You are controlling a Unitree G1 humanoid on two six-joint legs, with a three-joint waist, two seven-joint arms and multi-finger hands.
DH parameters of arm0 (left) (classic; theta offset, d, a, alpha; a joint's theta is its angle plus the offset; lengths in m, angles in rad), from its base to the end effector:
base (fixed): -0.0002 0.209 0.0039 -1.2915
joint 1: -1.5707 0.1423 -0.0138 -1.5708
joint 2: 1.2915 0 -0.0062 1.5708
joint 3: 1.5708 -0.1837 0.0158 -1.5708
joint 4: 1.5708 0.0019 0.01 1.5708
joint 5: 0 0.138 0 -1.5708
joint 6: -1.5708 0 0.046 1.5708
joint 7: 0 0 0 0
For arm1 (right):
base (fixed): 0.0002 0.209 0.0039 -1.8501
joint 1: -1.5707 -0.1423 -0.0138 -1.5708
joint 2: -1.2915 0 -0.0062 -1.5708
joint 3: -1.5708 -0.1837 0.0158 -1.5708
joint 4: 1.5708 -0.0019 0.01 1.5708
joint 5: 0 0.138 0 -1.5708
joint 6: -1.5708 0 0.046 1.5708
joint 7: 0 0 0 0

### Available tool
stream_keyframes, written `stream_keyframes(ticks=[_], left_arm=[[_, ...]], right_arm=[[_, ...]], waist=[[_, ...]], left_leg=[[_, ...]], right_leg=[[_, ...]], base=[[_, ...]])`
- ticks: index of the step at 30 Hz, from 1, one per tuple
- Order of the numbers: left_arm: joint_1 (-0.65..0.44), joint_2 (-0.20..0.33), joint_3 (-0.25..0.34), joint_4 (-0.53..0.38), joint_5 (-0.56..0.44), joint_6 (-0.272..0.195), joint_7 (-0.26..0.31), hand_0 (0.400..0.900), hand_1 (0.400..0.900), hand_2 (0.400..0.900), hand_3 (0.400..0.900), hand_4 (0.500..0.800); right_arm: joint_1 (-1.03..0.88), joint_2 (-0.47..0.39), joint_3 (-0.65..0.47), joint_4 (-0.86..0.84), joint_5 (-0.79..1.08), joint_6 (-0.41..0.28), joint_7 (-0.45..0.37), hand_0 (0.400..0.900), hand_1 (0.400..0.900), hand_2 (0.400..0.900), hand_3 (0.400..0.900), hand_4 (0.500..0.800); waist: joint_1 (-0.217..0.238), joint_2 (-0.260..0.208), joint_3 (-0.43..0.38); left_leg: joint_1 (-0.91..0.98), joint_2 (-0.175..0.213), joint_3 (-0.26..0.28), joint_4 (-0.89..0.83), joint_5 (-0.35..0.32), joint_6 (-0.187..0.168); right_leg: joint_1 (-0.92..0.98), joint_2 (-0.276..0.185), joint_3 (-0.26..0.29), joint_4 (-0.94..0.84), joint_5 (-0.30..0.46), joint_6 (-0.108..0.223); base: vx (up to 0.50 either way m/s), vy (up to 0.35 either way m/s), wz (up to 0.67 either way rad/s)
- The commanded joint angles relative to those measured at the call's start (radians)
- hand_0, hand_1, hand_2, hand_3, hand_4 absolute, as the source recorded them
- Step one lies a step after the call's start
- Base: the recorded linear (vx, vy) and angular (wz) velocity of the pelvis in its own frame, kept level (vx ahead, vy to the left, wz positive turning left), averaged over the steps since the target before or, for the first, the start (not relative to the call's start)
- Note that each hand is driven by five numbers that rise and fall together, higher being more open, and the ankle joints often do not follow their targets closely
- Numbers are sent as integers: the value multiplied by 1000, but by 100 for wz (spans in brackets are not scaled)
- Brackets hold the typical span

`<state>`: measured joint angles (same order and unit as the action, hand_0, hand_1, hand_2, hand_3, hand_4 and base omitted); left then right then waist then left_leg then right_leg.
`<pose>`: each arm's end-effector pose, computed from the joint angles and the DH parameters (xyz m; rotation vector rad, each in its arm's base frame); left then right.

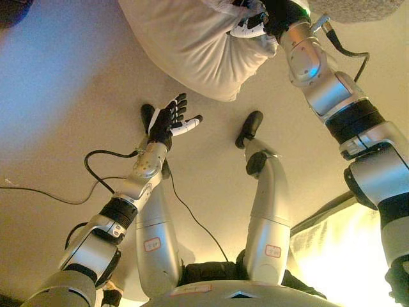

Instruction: Pick up the pillow and put it on the sofa.

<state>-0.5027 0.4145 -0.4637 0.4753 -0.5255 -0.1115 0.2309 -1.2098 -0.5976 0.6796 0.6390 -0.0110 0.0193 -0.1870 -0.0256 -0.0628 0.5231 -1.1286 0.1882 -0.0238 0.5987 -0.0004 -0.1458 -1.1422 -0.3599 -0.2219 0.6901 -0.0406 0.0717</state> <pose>0.2854 0.1562 0.0666 0.0757 0.0200 -0.0893 0.3555 -0.1448 0.2496 -0.9701 -0.4938 0.0467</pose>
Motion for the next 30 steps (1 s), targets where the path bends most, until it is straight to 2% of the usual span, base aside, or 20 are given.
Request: stream_keyframes(ticks=[1,8,13,19,20,23,30], left_arm=[[18,-16,28,-44,8,-73,24,900,900,900,900,800],[75,-40,102,-23,67,-103,51,900,900,900,900,800],[124,-67,166,0,38,-115,58,900,900,900,900,800],[195,-70,209,18,60,-109,25,900,900,900,900,800],[228,-69,235,15,74,-107,11,900,900,900,900,800],[276,-69,257,16,98,-97,-22,900,900,900,900,800],[348,-92,308,19,145,-82,-63,900,900,900,900,800]], right_arm=[[-75,-90,-138,-179,-25,-86,-105,400,400,400,400,500],[154,-114,-311,-355,-156,-111,-153,400,400,400,400,500],[296,-103,-395,-449,-234,-115,-165,400,400,400,400,500],[467,-103,-486,-548,-297,-136,-163,400,400,400,400,500],[549,-97,-528,-603,-312,-156,-161,400,400,400,400,500],[652,-74,-582,-660,-323,-171,-144,400,400,400,400,500],[803,-30,-703,-784,-311,-213,-131,400,400,400,400,500]], waist=[[6,-22,-3],[6,-29,-3],[9,-47,-14],[0,-68,-80],[-3,-72,-121],[1,-76,-177],[-7,-83,-319]], left_leg=[[109,32,-32,-20,-71,-26],[331,11,10,-134,-46,-16],[493,12,22,-180,-45,-12],[670,27,44,-256,-39,-8],[741,43,60,-285,-48,-11],[835,55,83,-342,-44,-13],[1011,54,157,-471,-21,-14]], right_leg=[[89,-16,35,-92,86,126],[324,-20,16,-230,131,137],[507,-16,0,-318,153,139],[708,-15,-20,-455,201,157],[784,-7,-27,-500,209,167],[887,-1,-40,-576,232,181],[1006,-3,-42,-678,294,190]], base=[[0,0,0],[20,15,-1],[64,4,-6],[116,16,-12],[165,17,-14],[158,38,-19],[122,45,-18]])
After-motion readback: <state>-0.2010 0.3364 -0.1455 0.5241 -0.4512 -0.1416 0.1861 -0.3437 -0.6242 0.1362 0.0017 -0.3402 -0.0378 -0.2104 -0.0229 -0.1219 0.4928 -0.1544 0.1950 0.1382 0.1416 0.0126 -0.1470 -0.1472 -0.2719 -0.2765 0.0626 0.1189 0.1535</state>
